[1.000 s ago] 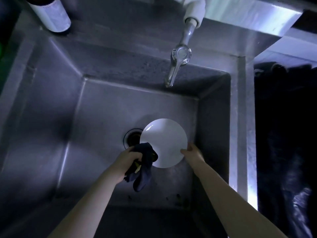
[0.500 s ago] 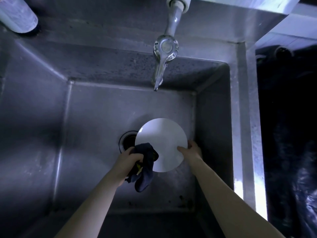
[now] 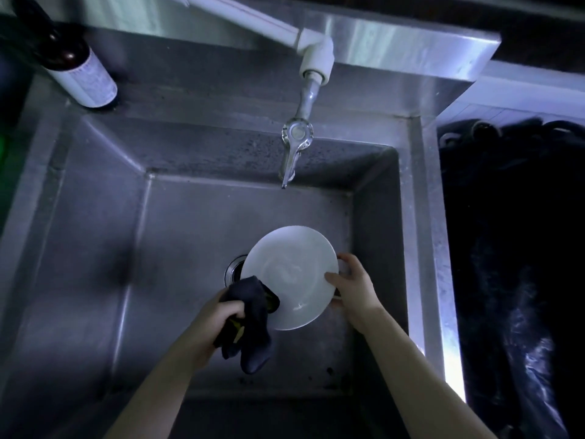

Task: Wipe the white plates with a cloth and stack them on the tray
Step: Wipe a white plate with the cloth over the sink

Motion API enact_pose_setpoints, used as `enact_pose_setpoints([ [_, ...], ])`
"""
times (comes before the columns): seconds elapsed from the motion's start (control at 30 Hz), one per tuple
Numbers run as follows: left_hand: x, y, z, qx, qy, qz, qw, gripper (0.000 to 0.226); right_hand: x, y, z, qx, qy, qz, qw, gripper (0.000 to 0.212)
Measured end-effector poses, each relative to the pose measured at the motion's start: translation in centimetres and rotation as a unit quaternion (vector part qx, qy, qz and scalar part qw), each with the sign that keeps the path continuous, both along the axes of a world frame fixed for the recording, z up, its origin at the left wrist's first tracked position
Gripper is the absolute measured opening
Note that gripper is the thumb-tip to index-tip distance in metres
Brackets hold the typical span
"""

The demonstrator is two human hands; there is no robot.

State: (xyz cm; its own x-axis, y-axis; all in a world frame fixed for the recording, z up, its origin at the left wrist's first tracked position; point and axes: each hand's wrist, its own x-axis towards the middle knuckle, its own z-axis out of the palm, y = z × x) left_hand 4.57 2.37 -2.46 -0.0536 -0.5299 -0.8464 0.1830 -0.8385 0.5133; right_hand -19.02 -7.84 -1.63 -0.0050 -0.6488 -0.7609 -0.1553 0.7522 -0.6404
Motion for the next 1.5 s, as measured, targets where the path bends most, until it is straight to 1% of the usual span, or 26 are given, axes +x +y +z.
enact_pose_setpoints([
  [0.07, 0.3, 0.1, 2.1, 0.004, -0.041, -0.008, 0.999, 0.022, -0.9, 0.6, 2.1, -0.015, -0.031, -0.008, 0.999, 0.038],
  [0.13, 0.7, 0.3, 4.7, -0.024, -0.096, -0.003, 0.995, 0.033, -2.0, 1.3, 4.1, -0.032, -0.062, -0.012, 0.997, 0.041],
  [0.27, 0.7, 1.8, 10.7, -0.157, -0.240, -0.013, 0.958, 0.095, -3.6, 2.7, 8.1, -0.049, -0.100, -0.034, 0.993, 0.036],
  [0.33, -0.3, 2.2, 13.6, -0.224, -0.296, -0.002, 0.929, 0.104, -4.0, 3.3, 10.0, -0.050, -0.109, -0.054, 0.991, 0.035],
  [0.47, -3.3, 2.5, 18.2, -0.327, -0.452, 0.072, 0.827, 0.087, -4.6, 4.5, 13.7, -0.073, -0.102, -0.104, 0.987, 0.023],
  [0.53, -5.3, 2.6, 20.4, -0.393, -0.511, 0.087, 0.760, 0.087, -4.9, 5.3, 15.3, -0.101, -0.096, -0.101, 0.985, 0.028],
  [0.57, -6.6, 2.6, 21.5, -0.424, -0.542, 0.051, 0.724, 0.090, -5.0, 5.7, 16.1, -0.112, -0.099, -0.091, 0.985, 0.031],
  [0.6, -8.0, 2.7, 22.3, -0.457, -0.562, -0.020, 0.689, 0.096, -5.0, 6.2, 16.9, -0.120, -0.103, -0.081, 0.984, 0.033],
  [0.63, -9.5, 3.0, 22.9, -0.489, -0.556, -0.120, 0.661, 0.104, -5.1, 6.7, 17.6, -0.130, -0.106, -0.077, 0.983, 0.034],
  [0.67, -11.0, 3.4, 23.3, -0.505, -0.524, -0.223, 0.648, 0.109, -5.3, 7.1, 18.2, -0.142, -0.108, -0.082, 0.981, 0.036],
  [0.7, -12.4, 3.9, 23.6, -0.514, -0.480, -0.301, 0.644, 0.109, -5.7, 7.5, 18.7, -0.154, -0.113, -0.093, 0.977, 0.036],
  [0.73, -13.5, 4.5, 23.7, -0.516, -0.427, -0.340, 0.660, 0.104, -6.1, 7.8, 19.3, -0.162, -0.121, -0.104, 0.974, 0.035],
  [0.77, -14.4, 5.0, 23.9, -0.509, -0.370, -0.328, 0.705, 0.096, -6.7, 8.1, 19.7, -0.167, -0.128, -0.113, 0.971, 0.038],
  [0.8, -14.9, 5.3, 24.2, -0.503, -0.323, -0.264, 0.757, 0.085, -7.3, 8.4, 20.2, -0.171, -0.133, -0.118, 0.969, 0.043],
  [0.83, -14.9, 5.5, 24.4, -0.497, -0.304, -0.173, 0.794, 0.073, -8.0, 8.6, 20.6, -0.174, -0.136, -0.124, 0.967, 0.046],
  [0.87, -14.8, 5.5, 24.5, -0.493, -0.334, -0.098, 0.797, 0.061, -8.6, 8.8, 20.8, -0.170, -0.138, -0.134, 0.966, 0.048],
  [0.93, -15.0, 5.5, 24.4, -0.488, -0.475, -0.065, 0.729, 0.045, -9.7, 9.3, 21.2, -0.161, -0.147, -0.151, 0.964, 0.039],
  [0.97, -15.6, 5.8, 24.2, -0.487, -0.506, -0.083, 0.707, 0.041, -10.1, 9.5, 21.4, -0.164, -0.151, -0.155, 0.962, 0.032],
  [1.07, -18.2, 6.7, 24.8, -0.503, -0.520, -0.142, 0.676, 0.044, -10.8, 9.2, 22.3, -0.183, -0.171, -0.160, 0.955, 0.028],
  [1.1, -19.1, 6.9, 25.1, -0.513, -0.532, -0.166, 0.653, 0.048, -10.8, 9.0, 22.6, -0.180, -0.186, -0.160, 0.952, 0.029],
  [1.17, -20.5, 6.5, 25.6, -0.552, -0.555, -0.212, 0.585, 0.048, -10.7, 8.9, 23.5, -0.179, -0.205, -0.150, 0.951, 0.031],
  [1.2, -21.2, 6.1, 25.8, -0.569, -0.549, -0.233, 0.566, 0.046, -10.6, 9.0, 24.0, -0.186, -0.206, -0.138, 0.951, 0.034],
  [1.3, -21.7, 4.7, 25.5, -0.590, -0.517, -0.272, 0.557, 0.044, -10.6, 9.4, 25.2, -0.216, -0.208, -0.114, 0.947, 0.036],
  [1.37, -20.6, 3.3, 25.5, -0.574, -0.546, -0.280, 0.543, 0.049, -10.8, 9.5, 26.2, -0.227, -0.213, -0.115, 0.943, 0.035],
  [1.4, -19.8, 2.5, 25.8, -0.555, -0.568, -0.264, 0.548, 0.050, -11.0, 9.4, 26.6, -0.232, -0.213, -0.116, 0.942, 0.035],
  [1.5, -17.5, 1.0, 27.1, -0.517, -0.573, -0.204, 0.603, 0.049, -11.3, 8.9, 27.8, -0.239, -0.201, -0.117, 0.943, 0.040],
])
